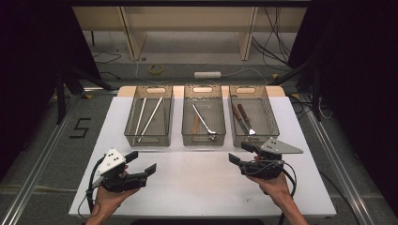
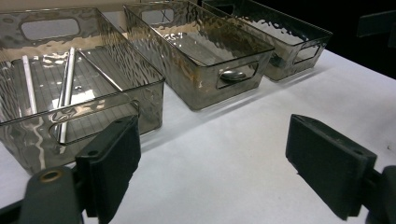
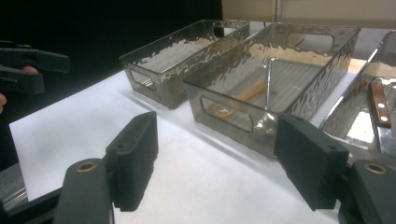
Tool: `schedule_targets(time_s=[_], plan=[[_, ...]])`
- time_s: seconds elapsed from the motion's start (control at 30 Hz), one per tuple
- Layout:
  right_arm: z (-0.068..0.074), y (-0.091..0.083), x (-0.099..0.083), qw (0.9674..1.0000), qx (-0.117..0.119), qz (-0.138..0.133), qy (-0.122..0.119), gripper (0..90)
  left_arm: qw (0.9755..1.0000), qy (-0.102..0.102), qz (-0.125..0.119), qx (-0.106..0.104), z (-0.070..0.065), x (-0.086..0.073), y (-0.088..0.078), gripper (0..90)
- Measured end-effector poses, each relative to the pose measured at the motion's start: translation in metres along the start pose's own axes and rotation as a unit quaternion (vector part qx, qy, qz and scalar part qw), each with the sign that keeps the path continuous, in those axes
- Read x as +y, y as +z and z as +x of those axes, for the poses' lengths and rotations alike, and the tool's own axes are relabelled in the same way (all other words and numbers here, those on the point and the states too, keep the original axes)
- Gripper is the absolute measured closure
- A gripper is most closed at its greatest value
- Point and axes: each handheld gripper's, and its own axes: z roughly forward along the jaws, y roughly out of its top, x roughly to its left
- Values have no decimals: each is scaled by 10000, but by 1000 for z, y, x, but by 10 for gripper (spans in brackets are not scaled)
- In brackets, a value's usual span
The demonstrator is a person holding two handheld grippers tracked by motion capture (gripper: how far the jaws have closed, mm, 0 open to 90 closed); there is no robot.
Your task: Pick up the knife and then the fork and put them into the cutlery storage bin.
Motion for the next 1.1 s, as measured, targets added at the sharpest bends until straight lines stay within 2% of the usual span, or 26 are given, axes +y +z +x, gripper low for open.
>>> schedule_targets(time_s=[0.23, 0.57, 0.77, 1.1], plan=[[0, -12, -13, 9999, -71, -59, 64, 302, 10000, -32, -6, -52, 0, 0, 0, 175], [3, -18, -23, 9998, -140, 97, 96, 275, 9999, -72, -13, -111, 0, 0, 1, 174], [3, -17, -28, 9994, -169, 290, 28, 268, 9998, -88, -27, -157, 0, 0, 0, 174], [3, -19, -26, 9996, -201, 185, 8, 268, 9998, -78, -18, -165, 0, 0, 1, 174]])
